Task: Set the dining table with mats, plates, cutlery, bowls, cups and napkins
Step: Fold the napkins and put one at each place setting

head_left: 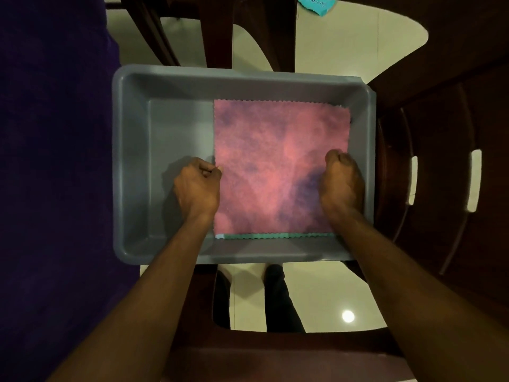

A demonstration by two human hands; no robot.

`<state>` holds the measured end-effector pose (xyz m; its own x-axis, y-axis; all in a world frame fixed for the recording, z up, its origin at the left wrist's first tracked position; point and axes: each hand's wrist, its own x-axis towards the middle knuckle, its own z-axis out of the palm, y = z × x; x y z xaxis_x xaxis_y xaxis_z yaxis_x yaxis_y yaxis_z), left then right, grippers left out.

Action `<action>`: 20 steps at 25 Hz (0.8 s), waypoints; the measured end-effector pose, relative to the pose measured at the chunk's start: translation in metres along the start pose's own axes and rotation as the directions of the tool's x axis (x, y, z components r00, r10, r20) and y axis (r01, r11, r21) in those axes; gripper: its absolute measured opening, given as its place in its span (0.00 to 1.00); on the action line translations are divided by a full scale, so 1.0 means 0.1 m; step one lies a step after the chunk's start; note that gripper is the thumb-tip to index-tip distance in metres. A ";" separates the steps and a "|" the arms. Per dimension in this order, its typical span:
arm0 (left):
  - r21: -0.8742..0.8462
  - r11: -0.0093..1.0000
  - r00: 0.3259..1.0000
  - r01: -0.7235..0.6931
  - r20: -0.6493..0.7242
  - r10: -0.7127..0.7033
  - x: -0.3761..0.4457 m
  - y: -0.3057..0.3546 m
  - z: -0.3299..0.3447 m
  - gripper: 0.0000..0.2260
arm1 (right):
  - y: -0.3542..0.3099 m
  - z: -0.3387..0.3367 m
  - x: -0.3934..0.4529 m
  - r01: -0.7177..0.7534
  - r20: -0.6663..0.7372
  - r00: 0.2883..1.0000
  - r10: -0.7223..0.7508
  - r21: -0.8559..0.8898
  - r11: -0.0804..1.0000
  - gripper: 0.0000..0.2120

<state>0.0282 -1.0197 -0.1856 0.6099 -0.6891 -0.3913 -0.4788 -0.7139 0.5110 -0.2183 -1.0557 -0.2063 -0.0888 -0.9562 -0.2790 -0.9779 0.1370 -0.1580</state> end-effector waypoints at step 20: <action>-0.678 0.733 0.964 0.056 0.228 0.137 -0.40 0.04 -0.85 0.06 | 0.14 -0.67 -0.46 -0.231 0.161 0.971 0.178 0.824 0.517 0.16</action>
<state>0.0555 -0.9840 -0.1033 0.3779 -0.7908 -0.4816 0.1118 -0.4773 0.8716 -0.2409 -1.0272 -0.1323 -0.2297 -0.8624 -0.4511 -0.3286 0.5050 -0.7981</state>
